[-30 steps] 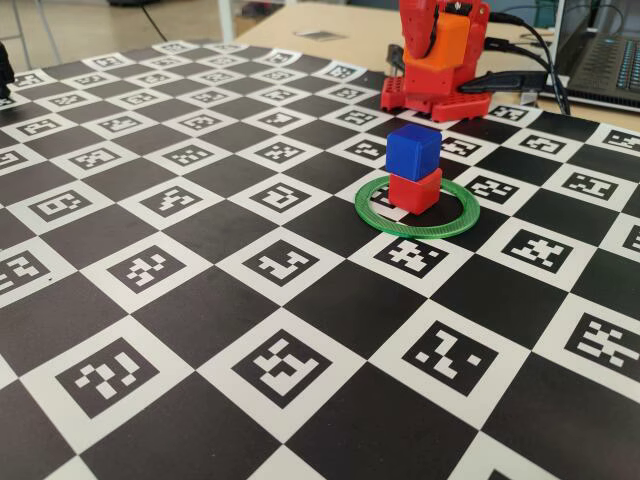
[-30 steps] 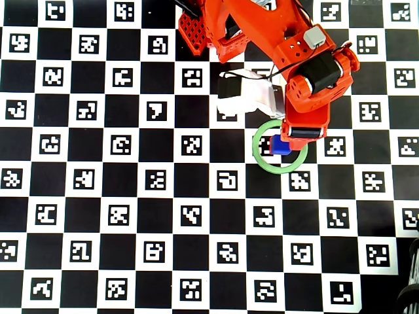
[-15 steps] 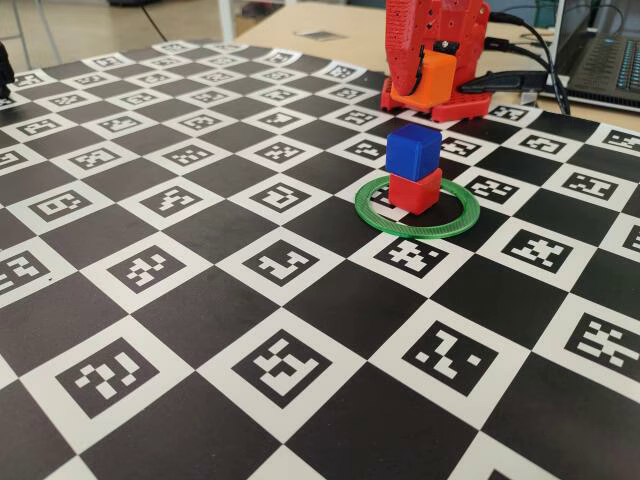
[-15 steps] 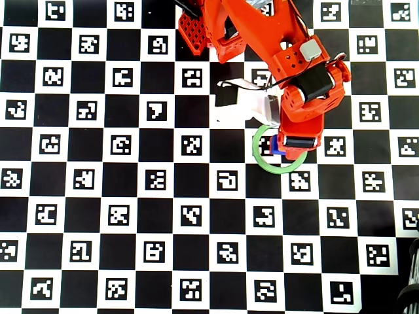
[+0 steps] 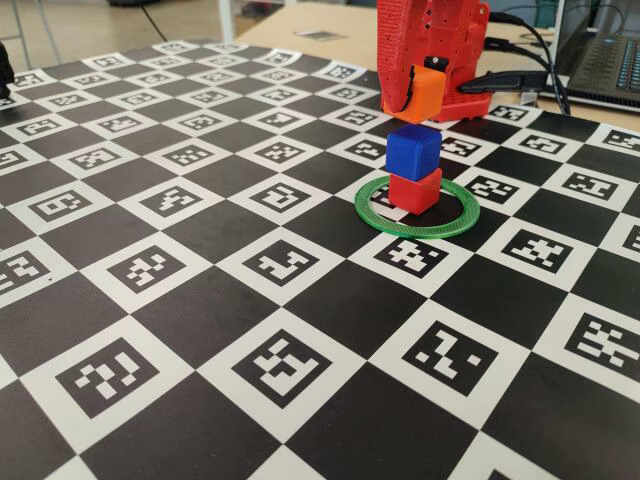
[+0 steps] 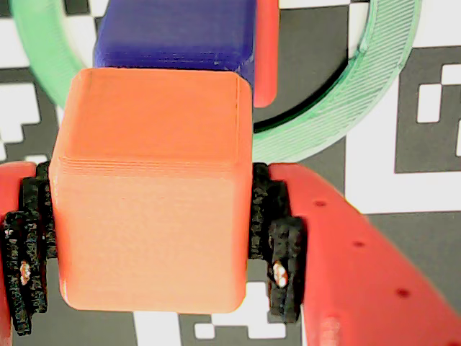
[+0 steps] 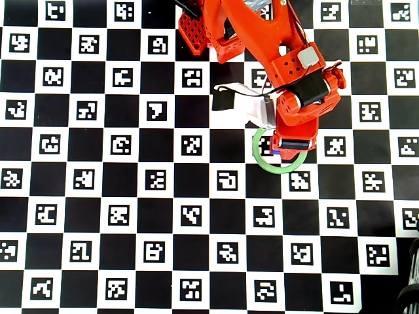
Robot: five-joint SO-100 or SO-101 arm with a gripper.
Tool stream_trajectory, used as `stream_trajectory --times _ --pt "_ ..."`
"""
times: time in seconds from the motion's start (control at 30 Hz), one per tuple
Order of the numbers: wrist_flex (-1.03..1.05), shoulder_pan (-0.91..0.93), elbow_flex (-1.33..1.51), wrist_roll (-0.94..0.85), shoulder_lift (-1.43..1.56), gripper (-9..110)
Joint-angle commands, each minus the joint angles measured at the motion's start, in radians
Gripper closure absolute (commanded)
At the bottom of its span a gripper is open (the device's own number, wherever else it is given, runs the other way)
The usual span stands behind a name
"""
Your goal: Grab the red cube then put it in the green circle then put the blue cube on top and finally the orange cube on top
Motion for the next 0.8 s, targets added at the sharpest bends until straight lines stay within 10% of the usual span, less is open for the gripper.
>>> stream_trajectory --times 0.0,0.77 --pt "-0.015 -0.009 -0.012 0.006 0.021 99" --pt "-0.044 -0.023 0.017 0.000 0.003 99"
